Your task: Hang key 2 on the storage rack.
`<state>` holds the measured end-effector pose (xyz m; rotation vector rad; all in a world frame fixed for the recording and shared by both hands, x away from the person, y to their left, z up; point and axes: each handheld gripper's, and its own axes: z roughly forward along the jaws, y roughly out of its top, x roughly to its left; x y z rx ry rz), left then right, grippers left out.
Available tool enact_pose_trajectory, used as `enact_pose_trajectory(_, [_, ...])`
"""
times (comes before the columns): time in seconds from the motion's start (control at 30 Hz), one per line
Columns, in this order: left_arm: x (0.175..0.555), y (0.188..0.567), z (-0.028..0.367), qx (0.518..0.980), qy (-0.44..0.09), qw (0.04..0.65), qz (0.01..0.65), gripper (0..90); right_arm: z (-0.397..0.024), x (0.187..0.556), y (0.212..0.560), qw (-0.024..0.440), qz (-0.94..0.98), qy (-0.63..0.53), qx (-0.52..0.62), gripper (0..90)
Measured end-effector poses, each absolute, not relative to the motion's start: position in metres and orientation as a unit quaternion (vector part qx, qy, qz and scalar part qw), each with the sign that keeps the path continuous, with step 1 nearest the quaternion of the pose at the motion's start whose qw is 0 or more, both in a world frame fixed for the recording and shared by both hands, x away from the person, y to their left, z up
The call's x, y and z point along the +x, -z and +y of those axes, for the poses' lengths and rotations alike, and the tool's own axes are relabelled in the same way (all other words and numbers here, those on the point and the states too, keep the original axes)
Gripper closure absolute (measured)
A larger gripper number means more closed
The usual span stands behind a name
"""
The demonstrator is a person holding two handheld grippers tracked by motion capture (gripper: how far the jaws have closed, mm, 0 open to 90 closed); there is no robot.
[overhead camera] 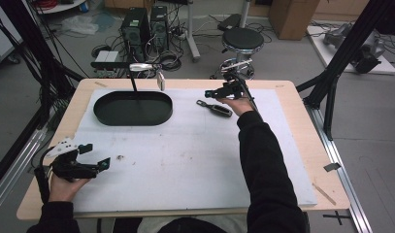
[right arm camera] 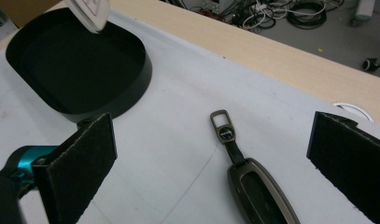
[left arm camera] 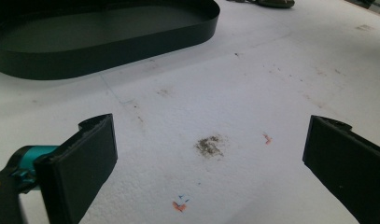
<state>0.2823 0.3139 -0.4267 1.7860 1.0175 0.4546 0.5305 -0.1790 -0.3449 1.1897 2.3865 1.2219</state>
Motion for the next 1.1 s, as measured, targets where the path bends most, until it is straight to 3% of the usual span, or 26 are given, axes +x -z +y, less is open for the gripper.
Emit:
enact_pose_trajectory(0.67, [0.283,0.427,0.313,0.739,-0.187,0.494,0.419,3.5,-0.177,0.558,0.395,0.091,0.829,-0.378,0.401,0.9])
enact_pose_trajectory(0.77, [0.284,0.427,0.313,0.739,-0.187,0.493,0.42,3.5,-0.171,0.561,0.404,0.106,0.838,-0.365,0.391,1.0])
enact_pose_trajectory(0.9, [0.283,0.427,0.313,0.739,-0.187,0.493,0.42,3.5,-0.161,0.563,0.414,0.122,0.859,-0.334,0.367,14.4])
enact_pose_trajectory(1.0, [0.283,0.427,0.312,0.739,-0.186,0.492,0.42,3.5,-0.159,0.567,0.421,0.122,0.86,-0.326,0.372,13.6])
enact_pose_trajectory(1.1, [0.284,0.428,0.312,0.738,-0.185,0.493,0.421,3.5,-0.159,0.569,0.425,0.115,0.86,-0.325,0.376,18.5])
